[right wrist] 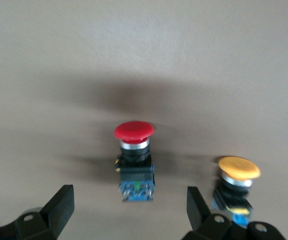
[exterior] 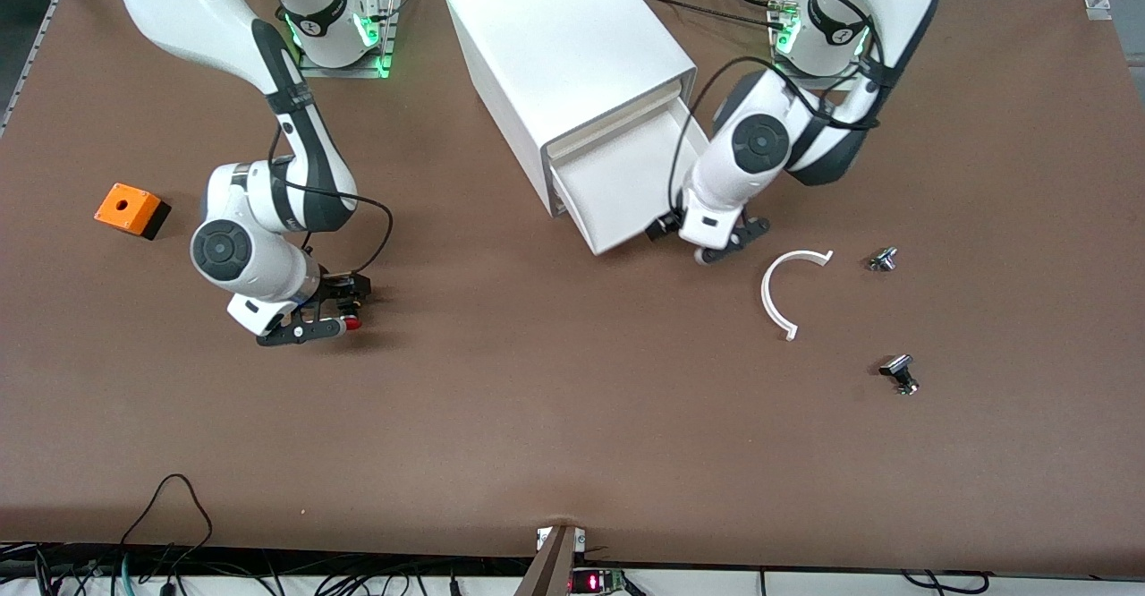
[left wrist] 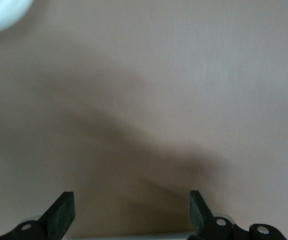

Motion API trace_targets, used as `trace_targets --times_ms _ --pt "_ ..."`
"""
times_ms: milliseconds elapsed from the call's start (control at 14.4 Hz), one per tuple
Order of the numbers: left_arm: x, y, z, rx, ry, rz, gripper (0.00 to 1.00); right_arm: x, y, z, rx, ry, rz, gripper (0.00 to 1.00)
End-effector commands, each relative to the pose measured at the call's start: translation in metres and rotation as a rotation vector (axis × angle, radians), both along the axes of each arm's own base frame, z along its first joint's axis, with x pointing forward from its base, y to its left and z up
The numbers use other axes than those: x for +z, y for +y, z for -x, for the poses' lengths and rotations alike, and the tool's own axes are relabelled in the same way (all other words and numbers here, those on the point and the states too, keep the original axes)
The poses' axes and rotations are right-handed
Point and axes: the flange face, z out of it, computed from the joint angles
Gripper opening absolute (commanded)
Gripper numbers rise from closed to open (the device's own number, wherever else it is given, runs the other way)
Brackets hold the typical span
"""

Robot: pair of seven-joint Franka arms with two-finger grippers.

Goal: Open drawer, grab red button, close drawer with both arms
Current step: 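Place the red button on the table while the left gripper pushes the drawer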

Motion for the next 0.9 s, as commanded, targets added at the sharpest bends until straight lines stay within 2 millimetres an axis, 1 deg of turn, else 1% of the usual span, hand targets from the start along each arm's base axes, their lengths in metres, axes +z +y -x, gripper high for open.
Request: trace_targets --times_ms 0,69,208,277,346,485,554,623,692,762,831 --pt "0.012 -0.023 0.045 -0.005 0.041 0.033 1.0 0.053 0.0 -0.018 -0.011 0.03 -0.016 1.0" --pt "0.015 -0.03 0.054 -0.022 0.041 0.04 1.0 0.069 -0.006 -0.022 -0.02 0.039 -0.012 1.0" --pt "0.018 -0.047 0.075 -0.072 0.049 0.044 1.0 0.094 -0.021 -0.027 -0.038 0.079 -0.015 1.0" --pt "0.019 -0.054 0.083 -0.092 0.049 0.047 1.0 0.11 -0.021 -0.028 -0.044 0.083 -0.017 1.0" --pt "0.025 -0.054 0.083 -0.093 0.038 0.048 1.0 0.127 -0.019 -0.028 -0.042 0.081 -0.021 1.0" --pt "0.028 -0.055 0.086 -0.098 0.033 0.047 1.0 0.151 -0.018 -0.027 -0.038 0.079 -0.025 1.0" --pt "0.027 -0.061 0.094 -0.117 0.037 0.048 1.0 0.161 -0.019 -0.027 -0.036 0.084 -0.017 1.0" --pt "0.024 -0.064 0.101 -0.13 0.044 0.043 1.0 0.176 -0.019 -0.028 -0.037 0.082 -0.015 1.0" --pt "0.023 -0.065 0.104 -0.135 0.047 0.042 1.0 0.19 -0.023 -0.028 -0.053 0.076 -0.015 1.0" --pt "0.024 -0.064 0.103 -0.132 0.045 0.042 1.0 0.209 -0.029 -0.029 -0.061 0.045 -0.019 1.0" --pt "0.025 -0.061 0.1 -0.124 0.042 0.043 1.0 0.224 -0.047 -0.031 -0.087 0.028 -0.012 1.0"
